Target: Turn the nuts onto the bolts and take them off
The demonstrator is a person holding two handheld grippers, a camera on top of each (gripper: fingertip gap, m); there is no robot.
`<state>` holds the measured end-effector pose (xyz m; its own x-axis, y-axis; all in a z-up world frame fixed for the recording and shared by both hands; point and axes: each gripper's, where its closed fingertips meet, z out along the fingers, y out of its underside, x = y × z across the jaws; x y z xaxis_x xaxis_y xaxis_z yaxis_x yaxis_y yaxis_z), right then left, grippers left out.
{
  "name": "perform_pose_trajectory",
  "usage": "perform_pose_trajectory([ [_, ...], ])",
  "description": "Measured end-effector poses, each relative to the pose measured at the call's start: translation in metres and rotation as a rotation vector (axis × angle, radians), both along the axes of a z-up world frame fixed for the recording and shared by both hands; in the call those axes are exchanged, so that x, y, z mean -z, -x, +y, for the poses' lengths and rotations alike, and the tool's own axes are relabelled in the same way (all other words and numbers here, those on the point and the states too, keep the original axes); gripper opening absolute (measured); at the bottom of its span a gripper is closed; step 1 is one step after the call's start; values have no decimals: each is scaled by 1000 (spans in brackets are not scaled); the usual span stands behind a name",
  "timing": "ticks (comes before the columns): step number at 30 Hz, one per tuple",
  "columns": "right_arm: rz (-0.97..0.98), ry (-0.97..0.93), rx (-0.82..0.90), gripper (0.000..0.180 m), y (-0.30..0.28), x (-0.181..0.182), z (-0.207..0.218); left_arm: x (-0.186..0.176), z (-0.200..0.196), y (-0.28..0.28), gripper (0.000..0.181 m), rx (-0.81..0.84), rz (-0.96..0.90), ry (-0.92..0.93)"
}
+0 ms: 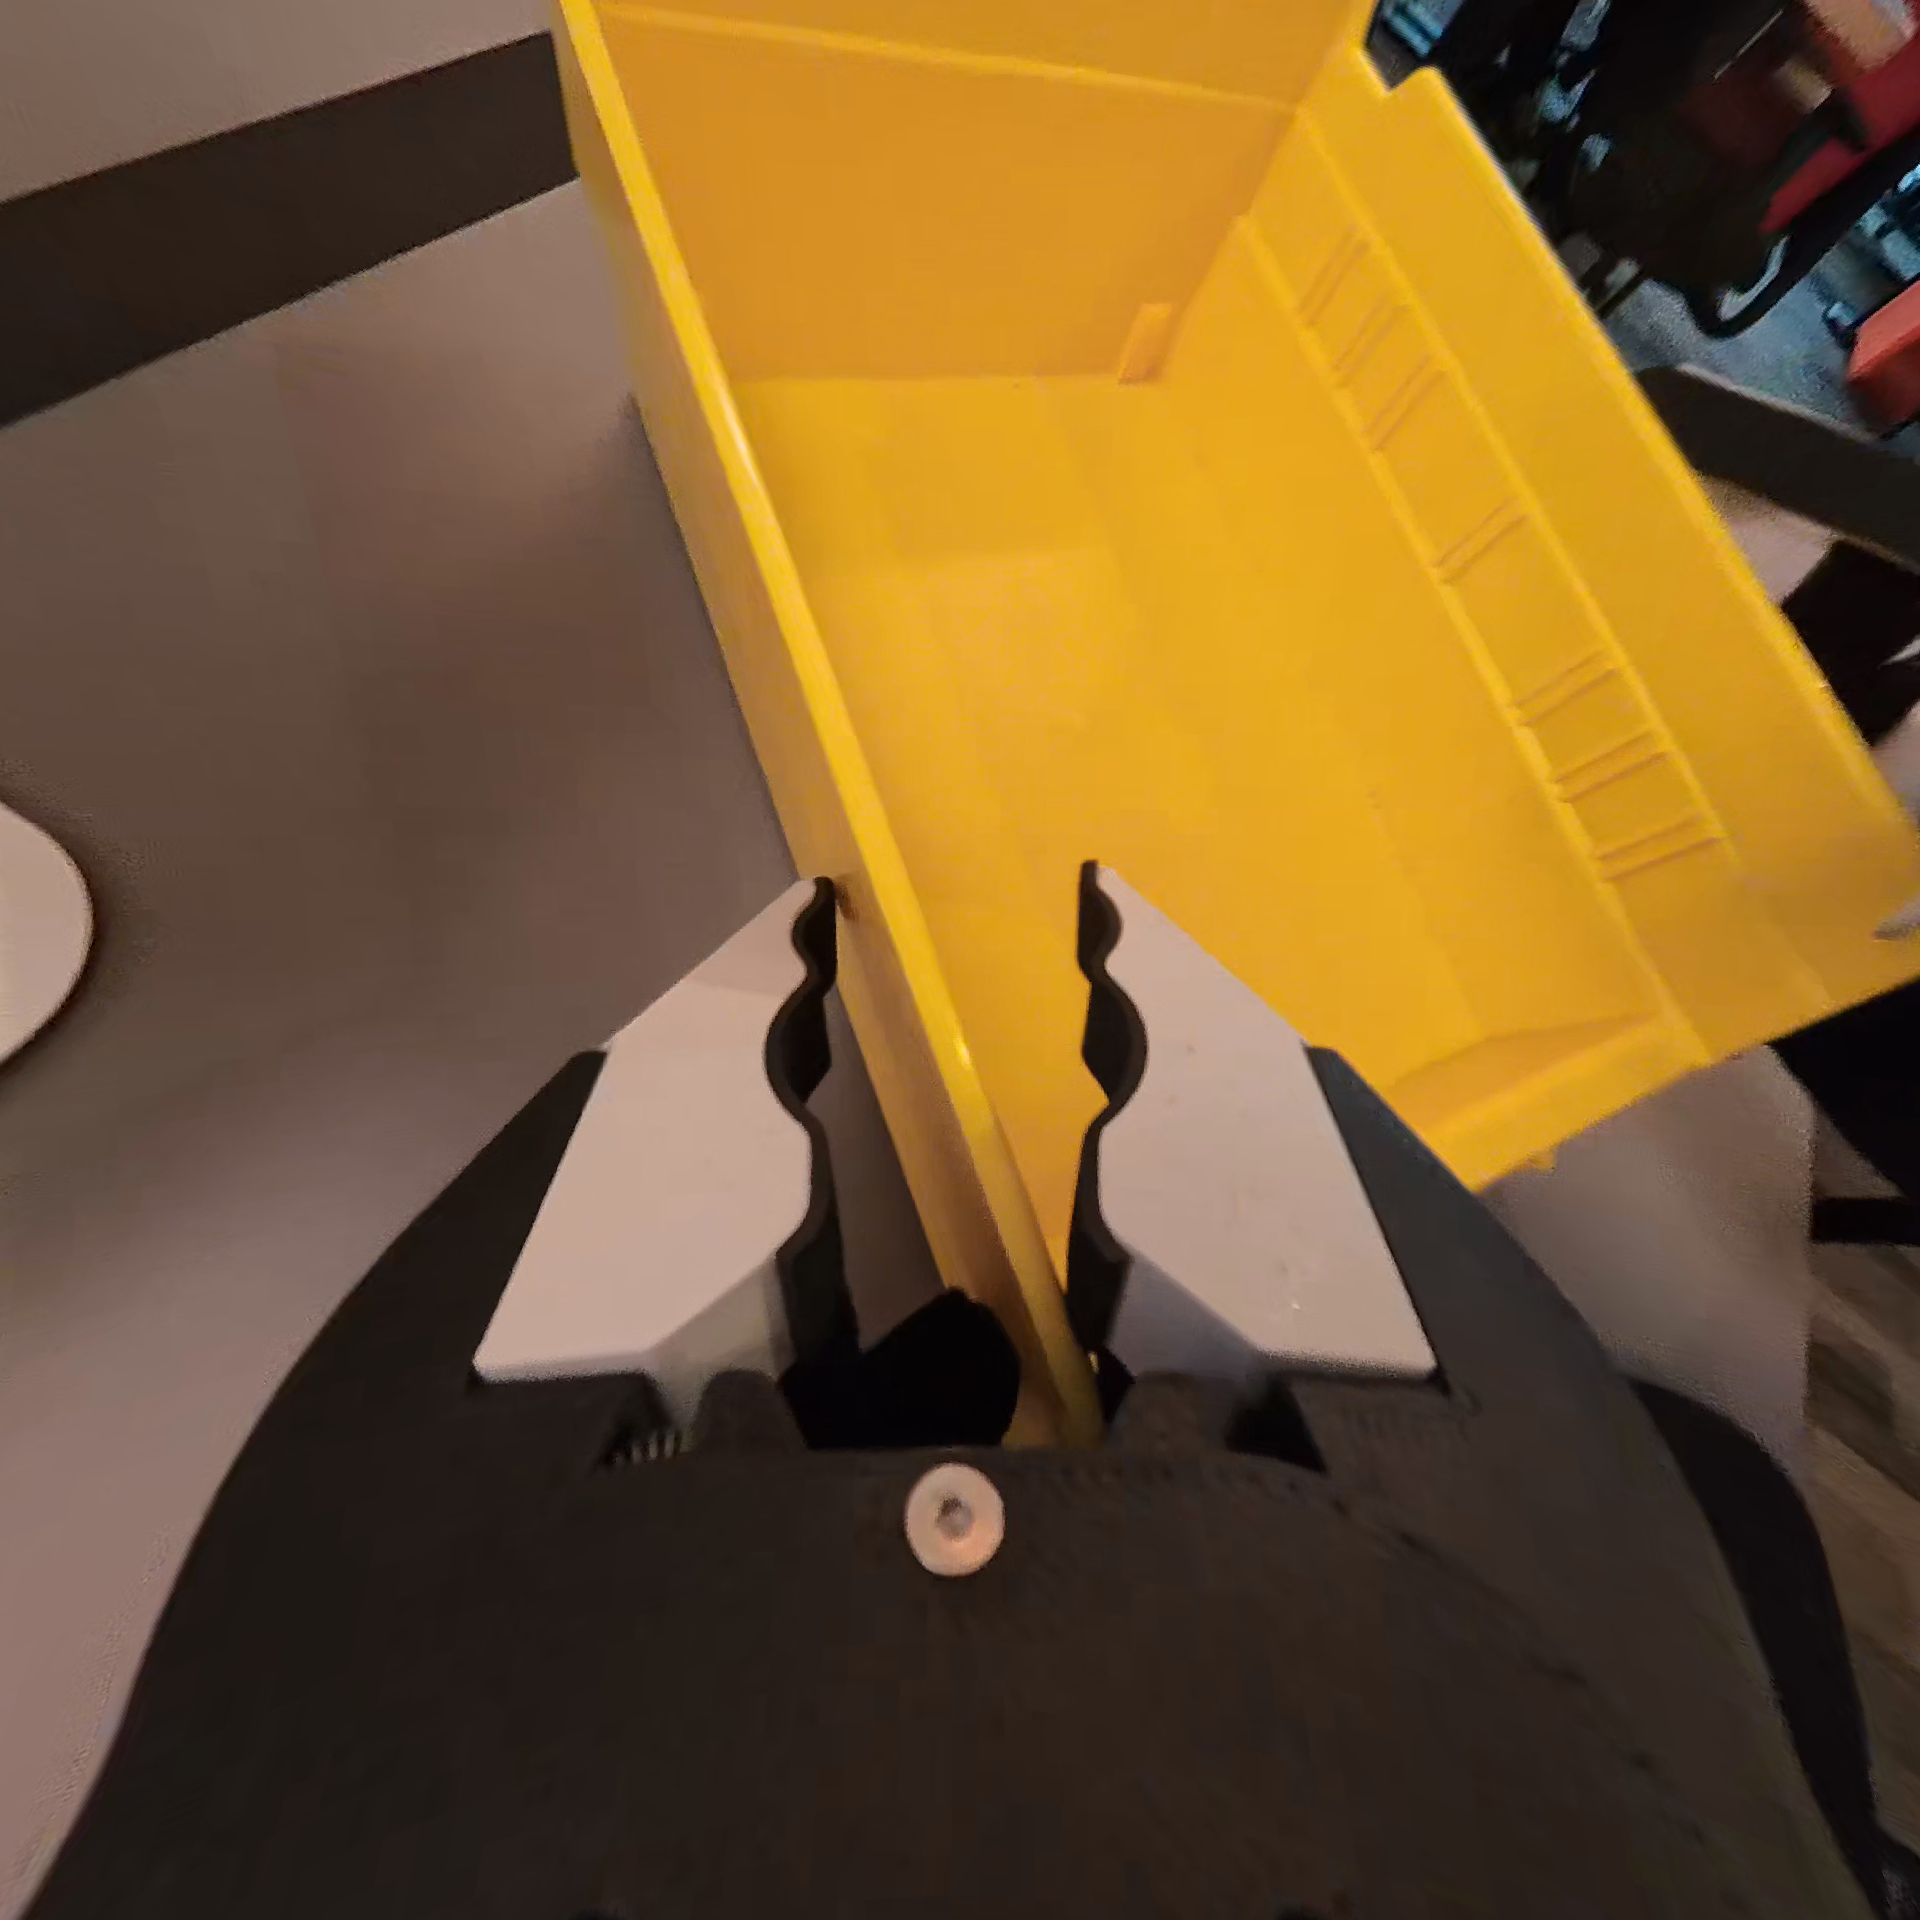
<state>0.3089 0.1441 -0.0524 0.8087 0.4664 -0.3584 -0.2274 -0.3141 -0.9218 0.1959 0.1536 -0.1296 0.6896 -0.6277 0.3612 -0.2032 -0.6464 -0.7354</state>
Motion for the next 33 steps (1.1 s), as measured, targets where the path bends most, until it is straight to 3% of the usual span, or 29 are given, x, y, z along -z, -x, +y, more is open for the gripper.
perform_pose_trajectory([
  [1,-4,-4,-2,145,-4,1,4,-1,0,-4,49,-3,-22,12],
  [5,-53,24,-12,143,-23,13,27,-7,-3,-24,70,-12,-118,47],
  [13,-181,105,6,119,-74,26,81,-20,-3,-67,102,-62,-307,97],
  [27,-316,82,30,95,-125,35,187,-35,36,-114,125,-178,-533,98],
  [33,-384,97,10,103,-134,39,210,-36,33,-121,125,-98,-517,153],
])
